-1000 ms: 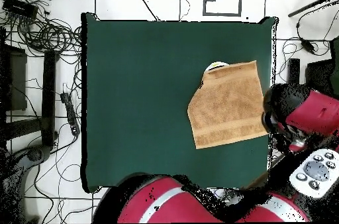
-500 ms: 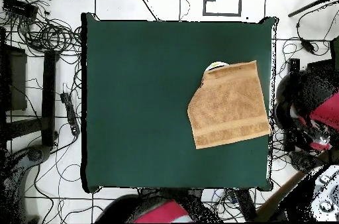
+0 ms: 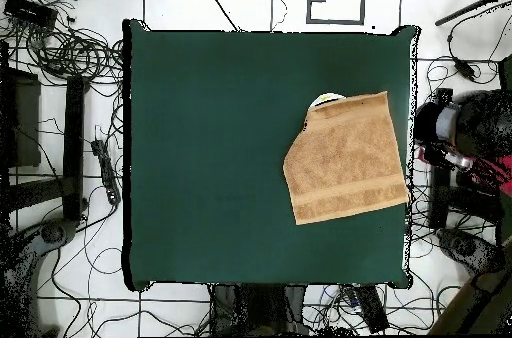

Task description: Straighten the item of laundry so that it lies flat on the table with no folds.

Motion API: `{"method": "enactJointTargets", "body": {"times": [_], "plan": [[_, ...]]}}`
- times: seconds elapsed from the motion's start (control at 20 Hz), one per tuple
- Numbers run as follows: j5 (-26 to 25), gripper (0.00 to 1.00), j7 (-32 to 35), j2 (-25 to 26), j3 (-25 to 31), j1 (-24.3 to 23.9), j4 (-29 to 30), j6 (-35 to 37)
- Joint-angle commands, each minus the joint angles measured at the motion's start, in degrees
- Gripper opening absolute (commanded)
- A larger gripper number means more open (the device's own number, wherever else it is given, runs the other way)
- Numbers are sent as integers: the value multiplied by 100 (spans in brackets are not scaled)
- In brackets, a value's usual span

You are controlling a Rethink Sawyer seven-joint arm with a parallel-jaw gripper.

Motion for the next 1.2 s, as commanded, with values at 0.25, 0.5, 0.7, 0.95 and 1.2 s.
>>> {"method": "enactJointTargets", "body": {"times": [0.25, 0.5, 0.7, 0.95, 1.2], "plan": [[410, 100, 240, 423, 1283, 249, 619, -75], [423, 100, 428, 525, 1307, 292, 446, 15], [418, 100, 568, 604, 1348, 310, 362, -38], [475, 100, 677, 691, 1368, 340, 268, -58], [503, 100, 720, 809, 1347, 391, 112, -61]]}}
